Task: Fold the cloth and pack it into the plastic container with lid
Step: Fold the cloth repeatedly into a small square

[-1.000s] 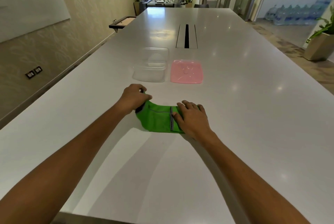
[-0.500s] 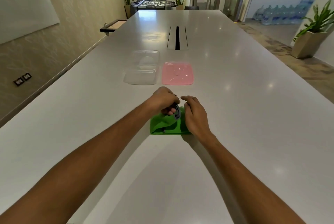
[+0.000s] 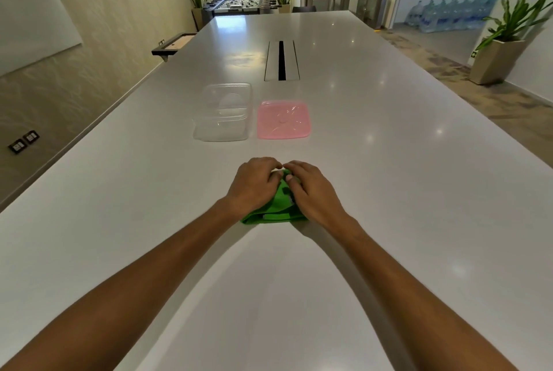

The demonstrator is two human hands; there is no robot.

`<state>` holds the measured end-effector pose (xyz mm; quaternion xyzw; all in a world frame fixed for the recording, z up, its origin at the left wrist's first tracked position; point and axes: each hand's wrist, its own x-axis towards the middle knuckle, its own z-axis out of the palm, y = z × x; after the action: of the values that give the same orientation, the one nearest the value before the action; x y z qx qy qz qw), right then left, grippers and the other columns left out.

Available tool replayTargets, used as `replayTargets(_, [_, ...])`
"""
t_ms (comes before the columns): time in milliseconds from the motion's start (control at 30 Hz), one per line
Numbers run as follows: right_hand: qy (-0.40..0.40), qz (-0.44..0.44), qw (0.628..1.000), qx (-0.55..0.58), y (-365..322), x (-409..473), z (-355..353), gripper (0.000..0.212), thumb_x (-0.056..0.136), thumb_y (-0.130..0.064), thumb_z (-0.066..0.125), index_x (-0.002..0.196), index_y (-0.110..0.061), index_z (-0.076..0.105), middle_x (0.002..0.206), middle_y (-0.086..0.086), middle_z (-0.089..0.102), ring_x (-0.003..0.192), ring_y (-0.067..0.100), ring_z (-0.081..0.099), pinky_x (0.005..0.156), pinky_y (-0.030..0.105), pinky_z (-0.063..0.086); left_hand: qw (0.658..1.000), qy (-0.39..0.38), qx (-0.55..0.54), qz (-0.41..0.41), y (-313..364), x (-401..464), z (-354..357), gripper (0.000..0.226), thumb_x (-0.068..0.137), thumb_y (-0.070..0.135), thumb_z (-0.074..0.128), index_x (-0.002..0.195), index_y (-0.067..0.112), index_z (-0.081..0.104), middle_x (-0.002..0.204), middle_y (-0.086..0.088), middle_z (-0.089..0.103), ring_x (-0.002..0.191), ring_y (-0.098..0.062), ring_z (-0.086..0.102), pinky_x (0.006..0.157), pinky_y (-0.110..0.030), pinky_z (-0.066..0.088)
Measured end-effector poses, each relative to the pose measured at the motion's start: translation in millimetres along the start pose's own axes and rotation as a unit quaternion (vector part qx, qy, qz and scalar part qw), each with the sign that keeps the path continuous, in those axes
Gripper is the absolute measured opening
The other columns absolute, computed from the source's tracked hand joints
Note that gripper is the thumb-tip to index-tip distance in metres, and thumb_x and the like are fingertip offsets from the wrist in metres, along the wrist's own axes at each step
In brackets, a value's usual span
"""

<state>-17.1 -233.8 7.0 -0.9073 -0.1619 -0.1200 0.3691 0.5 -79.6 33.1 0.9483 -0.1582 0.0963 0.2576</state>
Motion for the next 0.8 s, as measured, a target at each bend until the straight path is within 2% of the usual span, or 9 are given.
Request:
replayTargets(67, [-0.023, -0.027, 0.999, -0.023, -0.8, 1.5, 4.7, 0.041, 0.096, -0.028, 0.036, 0.129, -0.014, 0.056, 0.132, 0.006, 0.058, 0.123, 0.021, 0.05, 0.105, 0.041, 0.039, 1.0, 0.003, 0.018, 0.007, -8.3, -6.5, 10.2, 0.034, 0.091, 0.032, 0.035, 0.096, 0.015, 0.064, 0.095, -0.001, 0.067, 0.091, -0.021, 0.059, 0.084, -0.046, 0.048])
replayTargets(100, [-0.033, -0.033, 0.998, -0.036, -0.1, 1.6, 6.9, 0.042, 0.095, -0.028, 0.035, 0.128, -0.014, 0.056, 0.131, 0.006, 0.059, 0.122, 0.022, 0.05, 0.103, 0.043, 0.039, 1.0, 0.002, 0.025, 0.003, -11.2, -9.4, 14.6, 0.036, 0.092, 0.033, 0.031, 0.097, 0.015, 0.062, 0.097, -0.001, 0.065, 0.093, -0.021, 0.058, 0.085, -0.047, 0.047])
replayTargets(167, [-0.055, -0.039, 0.995, -0.069, 3.0, 0.9, 9.5, 0.044, 0.093, -0.028, 0.033, 0.128, -0.015, 0.055, 0.133, 0.003, 0.057, 0.124, 0.022, 0.048, 0.102, 0.046, 0.039, 0.999, -0.01, 0.041, -0.005, -16.6, -14.8, 22.8, 0.041, 0.095, 0.034, 0.028, 0.113, 0.013, 0.058, 0.117, -0.006, 0.062, 0.111, -0.024, 0.053, 0.096, -0.048, 0.043])
replayTargets(233, [-0.083, -0.037, 0.991, -0.098, 8.5, -0.7, 10.0, 0.048, 0.091, -0.03, 0.03, 0.131, -0.017, 0.052, 0.139, 0.001, 0.052, 0.129, 0.022, 0.043, 0.103, 0.045, 0.035, 0.998, -0.022, 0.052, -0.016, -20.3, -21.1, 29.0, 0.047, 0.098, 0.036, 0.028, 0.134, 0.01, 0.046, 0.142, -0.01, 0.047, 0.133, -0.025, 0.039, 0.109, -0.046, 0.032])
replayTargets(333, [-0.111, -0.023, 0.988, -0.103, 14.4, -0.8, 8.2, 0.052, 0.091, -0.033, 0.025, 0.137, -0.02, 0.047, 0.146, -0.002, 0.045, 0.135, 0.02, 0.035, 0.105, 0.044, 0.029, 0.997, -0.038, 0.07, -0.017, -22.6, -28.8, 33.0, 0.061, 0.098, 0.05, 0.025, 0.145, 0.012, 0.029, 0.155, -0.008, 0.028, 0.144, -0.024, 0.02, 0.116, -0.045, 0.019])
replayTargets(467, [-0.128, -0.014, 0.986, -0.102, 21.2, 0.9, 8.5, 0.054, 0.091, -0.033, 0.023, 0.14, -0.023, 0.043, 0.149, -0.004, 0.04, 0.139, 0.02, 0.03, 0.108, 0.045, 0.026, 0.99, -0.061, 0.129, -0.002, -24.1, -33.5, 33.6, 0.09, 0.082, 0.073, 0.003, 0.148, 0.016, 0.022, 0.158, -0.005, 0.02, 0.147, -0.024, 0.012, 0.118, -0.045, 0.014])
replayTargets(600, [-0.13, -0.012, 0.986, -0.106, 24.4, 1.7, 10.4, 0.053, 0.091, -0.033, 0.024, 0.141, -0.024, 0.043, 0.15, -0.004, 0.04, 0.139, 0.021, 0.03, 0.109, 0.044, 0.026, 0.983, -0.071, 0.169, 0.009, -26.5, -34.7, 34.8, 0.1, 0.074, 0.079, -0.007, 0.147, 0.017, 0.025, 0.157, -0.005, 0.024, 0.145, -0.025, 0.017, 0.117, -0.046, 0.016])
replayTargets(667, [-0.137, -0.015, 0.985, -0.106, 25.7, 2.8, 10.3, 0.053, 0.092, -0.034, 0.024, 0.14, -0.024, 0.043, 0.149, -0.004, 0.041, 0.138, 0.021, 0.032, 0.109, 0.045, 0.027, 0.983, -0.077, 0.165, 0.006, -26.9, -34.1, 34.6, 0.103, 0.072, 0.082, -0.006, 0.146, 0.018, 0.026, 0.156, -0.005, 0.027, 0.144, -0.025, 0.02, 0.117, -0.046, 0.017])
replayTargets(800, [-0.147, -0.03, 0.985, -0.089, 29.0, 2.7, 6.4, 0.051, 0.094, -0.037, 0.024, 0.138, -0.023, 0.046, 0.147, -0.002, 0.045, 0.135, 0.022, 0.038, 0.108, 0.047, 0.032, 0.988, -0.09, 0.125, 0.005, -28.2, -33.1, 32.6, 0.09, 0.078, 0.076, 0.008, 0.147, 0.02, 0.026, 0.156, -0.004, 0.026, 0.145, -0.023, 0.017, 0.118, -0.045, 0.014])
